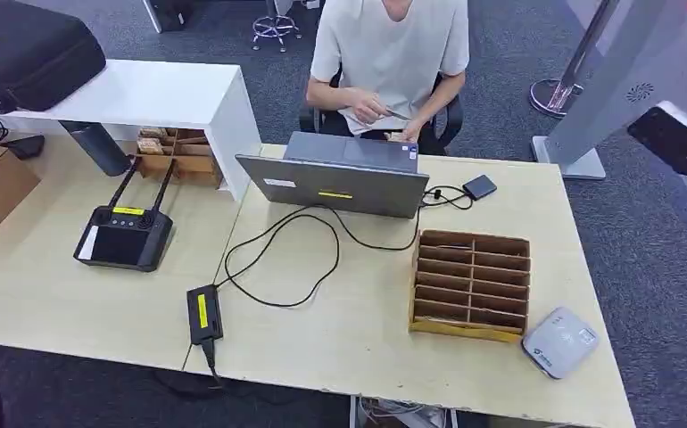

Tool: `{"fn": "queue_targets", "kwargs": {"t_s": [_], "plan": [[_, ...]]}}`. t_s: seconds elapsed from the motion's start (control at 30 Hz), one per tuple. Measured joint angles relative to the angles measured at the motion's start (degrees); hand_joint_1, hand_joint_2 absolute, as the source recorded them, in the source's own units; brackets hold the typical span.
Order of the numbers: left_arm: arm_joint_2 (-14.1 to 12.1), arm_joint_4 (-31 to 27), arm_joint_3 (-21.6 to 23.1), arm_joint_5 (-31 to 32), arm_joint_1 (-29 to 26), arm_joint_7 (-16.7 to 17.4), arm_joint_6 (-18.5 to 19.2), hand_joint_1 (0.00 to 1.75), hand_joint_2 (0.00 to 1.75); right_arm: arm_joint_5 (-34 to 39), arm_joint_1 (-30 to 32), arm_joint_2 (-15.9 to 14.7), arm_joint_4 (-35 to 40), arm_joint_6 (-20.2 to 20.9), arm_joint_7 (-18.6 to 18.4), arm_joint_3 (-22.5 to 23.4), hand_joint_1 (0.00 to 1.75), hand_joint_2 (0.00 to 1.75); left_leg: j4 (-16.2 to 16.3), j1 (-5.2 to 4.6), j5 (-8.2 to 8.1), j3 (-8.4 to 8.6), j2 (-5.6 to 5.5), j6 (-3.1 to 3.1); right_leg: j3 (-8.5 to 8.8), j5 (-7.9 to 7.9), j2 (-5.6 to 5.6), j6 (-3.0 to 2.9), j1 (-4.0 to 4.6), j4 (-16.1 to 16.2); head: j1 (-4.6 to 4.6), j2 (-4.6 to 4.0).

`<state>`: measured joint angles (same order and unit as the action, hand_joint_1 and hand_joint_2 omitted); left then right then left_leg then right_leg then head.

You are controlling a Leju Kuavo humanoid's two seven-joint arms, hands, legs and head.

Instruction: Pass the card to the sensor for recognition and then transmit it.

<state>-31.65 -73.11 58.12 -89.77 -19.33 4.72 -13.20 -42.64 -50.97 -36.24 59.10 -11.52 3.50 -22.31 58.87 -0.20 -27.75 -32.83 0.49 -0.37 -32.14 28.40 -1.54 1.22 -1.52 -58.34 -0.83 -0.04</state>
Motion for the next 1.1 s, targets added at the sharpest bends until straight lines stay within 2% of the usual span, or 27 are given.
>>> {"fn": "queue_targets", "kwargs": {"t_s": [0.13, 0.4, 0.6, 0.83, 0.87, 1.1], "plan": [[-1.0, -1.0, 1.7, 0.0, 0.7, -0.2, -0.1, 0.0, 1.75, -2.7, -3.6, 3.0, -2.6, -0.2, -0.8, -5.8, 0.0, 1.75, 0.0, 0.15, 0.0, -0.03, 0.01, -0.01, -0.03, -0.04, 0.01, -0.07, 0.06, 0.0, 0.02, 0.0], [-2.2, -1.8, 4.6, 0.0, 2.2, -0.3, -0.2, 0.0, 1.75, -5.6, -6.7, 8.1, -6.5, -0.4, -1.3, -12.9, 0.0, 1.75, 0.0, 0.23, 0.05, -0.07, -0.04, -0.08, -0.06, -0.08, -0.03, -0.13, 0.12, 0.0, 0.04, 0.0], [-2.5, -1.9, 5.9, 0.0, 3.0, -0.3, -0.2, 0.0, 1.75, -6.1, -7.6, 10.8, -8.4, -0.4, -1.7, -15.8, 0.0, 1.75, 0.0, 0.24, 0.07, -0.11, -0.09, -0.11, -0.08, -0.09, -0.08, -0.15, 0.14, 0.0, 0.02, 0.0], [-2.6, -1.9, 6.6, 0.0, 3.4, -0.3, -0.2, 0.0, 1.75, -6.5, -7.8, 12.3, -9.7, 0.0, -1.8, -17.5, 0.0, 1.75, 0.0, 0.25, 0.07, -0.11, -0.1, -0.11, -0.08, -0.09, -0.09, -0.15, 0.16, 0.0, 0.02, 0.0], [-2.6, -1.9, 6.6, 0.0, 3.5, -0.3, -0.2, 0.0, 1.75, -6.5, -7.8, 12.4, -9.8, 0.0, -1.8, -17.6, 1.75, 1.75, 0.0, 0.25, 0.07, -0.11, -0.09, -0.11, -0.08, -0.09, -0.08, -0.15, 0.16, 0.0, 0.02, 0.0], [-2.6, -1.9, 7.0, 0.0, 3.8, -0.3, 0.0, 0.0, 1.75, -5.3, -7.9, 13.0, -10.9, 0.3, -1.0, -18.5, 1.75, 1.75, 0.0, 0.26, 0.07, -0.11, -0.09, -0.11, -0.08, -0.11, -0.08, -0.17, 0.18, 0.0, 0.02, 0.0]]}}
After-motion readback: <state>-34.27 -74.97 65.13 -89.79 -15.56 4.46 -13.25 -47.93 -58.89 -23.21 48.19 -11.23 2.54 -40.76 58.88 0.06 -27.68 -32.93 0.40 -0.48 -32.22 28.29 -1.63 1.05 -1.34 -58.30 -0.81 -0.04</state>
